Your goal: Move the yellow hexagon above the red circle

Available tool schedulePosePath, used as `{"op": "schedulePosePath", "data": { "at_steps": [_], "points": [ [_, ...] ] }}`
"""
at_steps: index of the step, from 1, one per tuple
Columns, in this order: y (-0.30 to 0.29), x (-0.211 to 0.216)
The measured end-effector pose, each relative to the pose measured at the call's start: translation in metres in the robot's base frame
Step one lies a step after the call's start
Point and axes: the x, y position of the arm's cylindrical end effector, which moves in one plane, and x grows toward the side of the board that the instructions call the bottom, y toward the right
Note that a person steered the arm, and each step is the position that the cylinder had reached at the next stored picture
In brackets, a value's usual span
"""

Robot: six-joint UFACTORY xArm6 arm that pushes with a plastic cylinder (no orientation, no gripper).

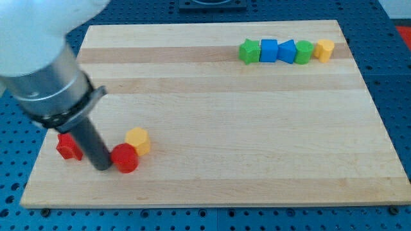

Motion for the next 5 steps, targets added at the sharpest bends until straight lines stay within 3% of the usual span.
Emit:
{"op": "schedulePosePath", "data": {
  "at_steps": [2, 3, 5],
  "points": [
    [-0.031, 0.0],
    [-0.017, 0.0],
    [0.067, -0.027]
  ]
}}
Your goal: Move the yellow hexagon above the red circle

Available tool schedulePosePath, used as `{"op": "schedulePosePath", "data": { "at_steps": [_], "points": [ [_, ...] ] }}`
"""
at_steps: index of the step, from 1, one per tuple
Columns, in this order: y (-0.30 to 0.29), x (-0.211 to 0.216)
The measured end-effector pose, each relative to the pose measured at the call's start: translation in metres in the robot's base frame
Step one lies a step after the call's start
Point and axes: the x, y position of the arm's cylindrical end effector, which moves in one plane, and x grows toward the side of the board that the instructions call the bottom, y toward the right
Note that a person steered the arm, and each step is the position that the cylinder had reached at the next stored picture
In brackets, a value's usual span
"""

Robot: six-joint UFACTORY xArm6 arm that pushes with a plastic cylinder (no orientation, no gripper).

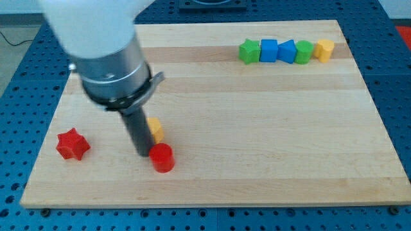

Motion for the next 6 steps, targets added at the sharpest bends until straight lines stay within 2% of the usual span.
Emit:
{"op": "schedulePosePath", "data": {
  "at_steps": [1, 2, 3, 4, 5, 6],
  "points": [
    [0.003, -0.028],
    [-0.019, -0.023],
    [-0.068, -0.019],
    [-0.067, -0.041],
    [-0.015, -0.066],
    [-0.001, -0.058]
  ]
}}
